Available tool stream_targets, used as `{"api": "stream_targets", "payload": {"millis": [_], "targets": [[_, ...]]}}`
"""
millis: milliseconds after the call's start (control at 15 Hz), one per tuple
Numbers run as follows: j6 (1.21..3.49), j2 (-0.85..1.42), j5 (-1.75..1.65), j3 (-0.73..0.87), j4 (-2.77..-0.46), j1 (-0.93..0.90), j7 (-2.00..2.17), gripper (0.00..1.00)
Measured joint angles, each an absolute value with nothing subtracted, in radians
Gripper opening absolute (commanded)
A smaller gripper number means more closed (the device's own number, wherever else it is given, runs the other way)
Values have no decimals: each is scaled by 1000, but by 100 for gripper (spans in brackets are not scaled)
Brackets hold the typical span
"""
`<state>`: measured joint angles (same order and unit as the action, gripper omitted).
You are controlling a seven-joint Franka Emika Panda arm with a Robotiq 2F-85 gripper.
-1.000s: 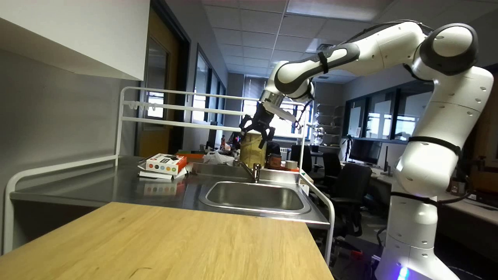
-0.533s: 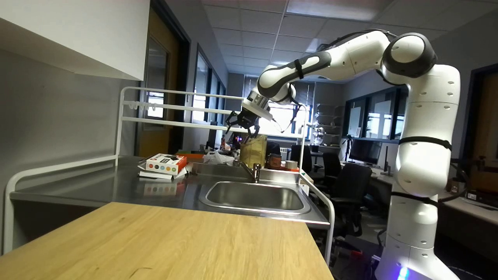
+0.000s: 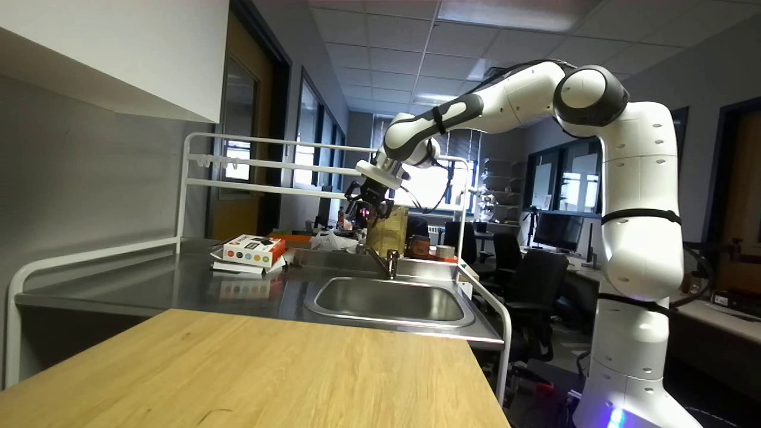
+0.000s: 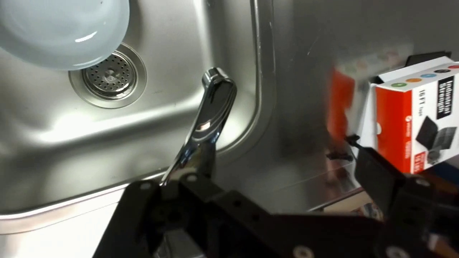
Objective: Turn the tap nozzle to the right
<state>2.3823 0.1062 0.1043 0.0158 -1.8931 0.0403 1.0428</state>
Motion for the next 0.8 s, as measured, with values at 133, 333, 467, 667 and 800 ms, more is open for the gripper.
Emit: {"api": "stream_targets", "payload": {"millis": [133,333,467,667,800], "targets": [[2351,127,104,29,-1884,40,1079,100],[2322,156,104,39,-1871,40,1117,100],[2308,175,104,45,-1862,40,1134,100],[2290,214,106,58,-1844,40,1151,100],[2281,242,107,69,-1833,41,1158,75]]}}
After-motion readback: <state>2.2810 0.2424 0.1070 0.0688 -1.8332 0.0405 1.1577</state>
